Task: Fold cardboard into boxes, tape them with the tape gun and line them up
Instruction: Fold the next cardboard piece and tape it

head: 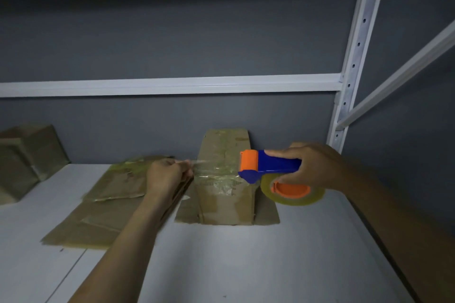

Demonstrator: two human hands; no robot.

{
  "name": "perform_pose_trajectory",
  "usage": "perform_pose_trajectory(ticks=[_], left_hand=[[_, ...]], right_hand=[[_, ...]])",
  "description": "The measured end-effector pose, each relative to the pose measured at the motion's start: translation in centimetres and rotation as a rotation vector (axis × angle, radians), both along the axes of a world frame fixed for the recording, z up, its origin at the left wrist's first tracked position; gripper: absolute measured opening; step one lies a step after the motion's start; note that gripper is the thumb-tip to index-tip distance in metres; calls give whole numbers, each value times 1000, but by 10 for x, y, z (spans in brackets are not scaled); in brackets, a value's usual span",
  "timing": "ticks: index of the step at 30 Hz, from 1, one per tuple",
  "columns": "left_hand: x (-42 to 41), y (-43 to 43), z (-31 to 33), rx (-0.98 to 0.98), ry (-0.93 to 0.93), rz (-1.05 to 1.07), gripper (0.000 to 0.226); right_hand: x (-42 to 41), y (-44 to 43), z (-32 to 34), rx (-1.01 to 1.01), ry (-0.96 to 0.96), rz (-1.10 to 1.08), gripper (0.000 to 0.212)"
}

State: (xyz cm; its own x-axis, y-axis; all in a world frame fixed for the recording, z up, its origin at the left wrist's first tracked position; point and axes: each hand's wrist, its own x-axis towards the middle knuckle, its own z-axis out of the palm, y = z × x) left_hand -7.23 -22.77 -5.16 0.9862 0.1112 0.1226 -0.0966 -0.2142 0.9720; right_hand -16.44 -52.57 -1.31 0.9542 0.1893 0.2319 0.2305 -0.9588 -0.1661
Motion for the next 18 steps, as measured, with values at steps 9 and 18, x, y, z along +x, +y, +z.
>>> perform_pose_trajectory(ticks=[9,18], left_hand=[[17,7,-22,44,119,14,27],[24,5,-55,264,164,-185,40]], right_hand=[[37,17,-2,-161,30,22,74],[39,10,-14,-109,65,-6,78]])
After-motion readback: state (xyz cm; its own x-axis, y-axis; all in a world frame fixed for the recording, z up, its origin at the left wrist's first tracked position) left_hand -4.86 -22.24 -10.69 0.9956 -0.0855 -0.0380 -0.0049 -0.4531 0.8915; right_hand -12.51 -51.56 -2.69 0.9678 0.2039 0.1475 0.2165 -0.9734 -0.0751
